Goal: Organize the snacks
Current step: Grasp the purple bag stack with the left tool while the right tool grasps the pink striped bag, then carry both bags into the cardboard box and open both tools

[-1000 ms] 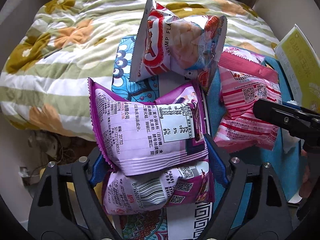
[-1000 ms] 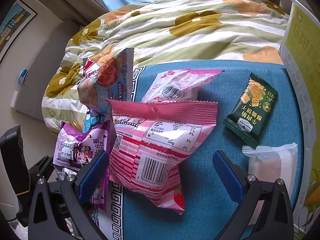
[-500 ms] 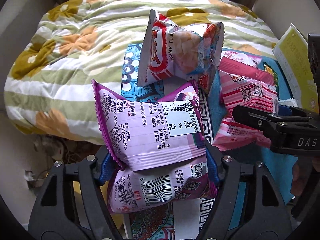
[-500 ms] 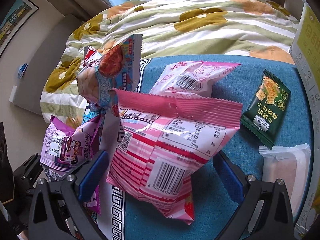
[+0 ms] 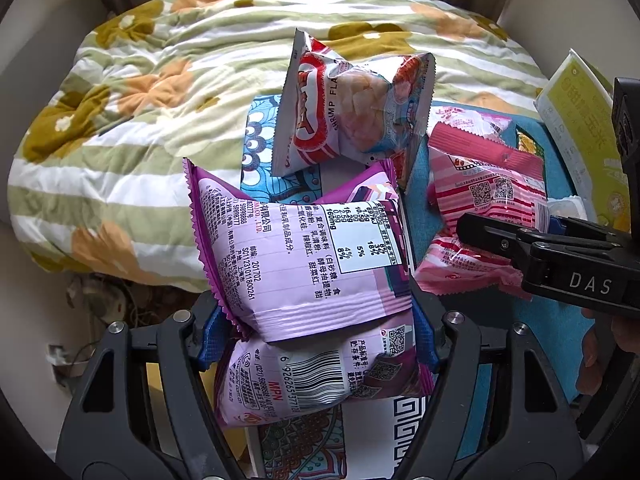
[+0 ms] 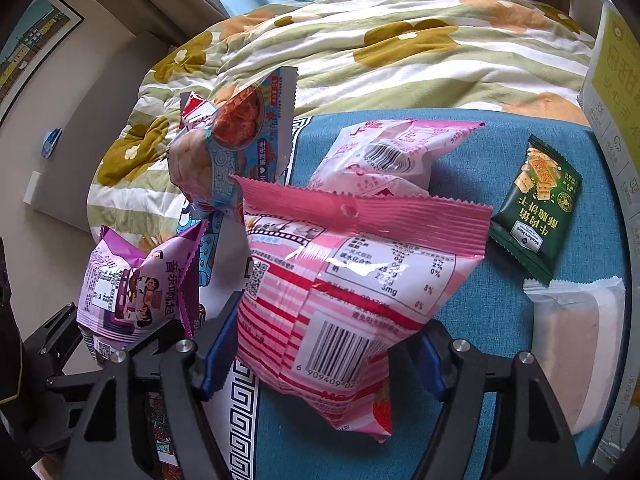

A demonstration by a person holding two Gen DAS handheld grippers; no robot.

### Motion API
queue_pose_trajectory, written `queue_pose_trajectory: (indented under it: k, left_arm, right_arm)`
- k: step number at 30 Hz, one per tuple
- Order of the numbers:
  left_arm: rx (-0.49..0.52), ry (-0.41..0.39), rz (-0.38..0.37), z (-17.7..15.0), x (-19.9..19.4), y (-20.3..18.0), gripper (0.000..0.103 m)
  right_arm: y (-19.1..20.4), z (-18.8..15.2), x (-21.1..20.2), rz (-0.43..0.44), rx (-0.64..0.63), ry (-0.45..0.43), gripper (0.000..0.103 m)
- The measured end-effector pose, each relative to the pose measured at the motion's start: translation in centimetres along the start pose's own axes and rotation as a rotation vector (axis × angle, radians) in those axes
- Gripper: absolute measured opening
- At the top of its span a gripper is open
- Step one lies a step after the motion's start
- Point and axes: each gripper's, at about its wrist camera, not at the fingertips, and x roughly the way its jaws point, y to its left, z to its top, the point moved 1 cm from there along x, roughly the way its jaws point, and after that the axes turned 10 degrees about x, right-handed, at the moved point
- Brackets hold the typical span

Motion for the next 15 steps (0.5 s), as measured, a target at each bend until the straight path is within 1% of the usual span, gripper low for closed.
queue_pose_trajectory:
  k: [4,7,11,15]
  left_arm:
    - [0.006,0.003,0.003,0.1,-1.0,-0.3,0.07]
    - [0.004,-0.01,0.0,0.6,-2.7,-0.4,0.07]
    - [0.029,-0.055,0.001,1.9,-5.4,-1.3,0.07]
    - [0.065,-0.119,0.001,3.9,-8.2,-3.5,0.07]
  right_arm:
    - [-0.1,-0.4,-0.9,0.008,-0.001,-0.012,0.066]
    - [0.2,-0.5,-2.5,0.013,-0.011,-0.037,0.066]
    - [0.5,-0.3,-6.0,0.018,-0.028,-0.088,0.066]
    - [-0.4,0.1,-10.3,0.024,-0.019,-0.157,0.066]
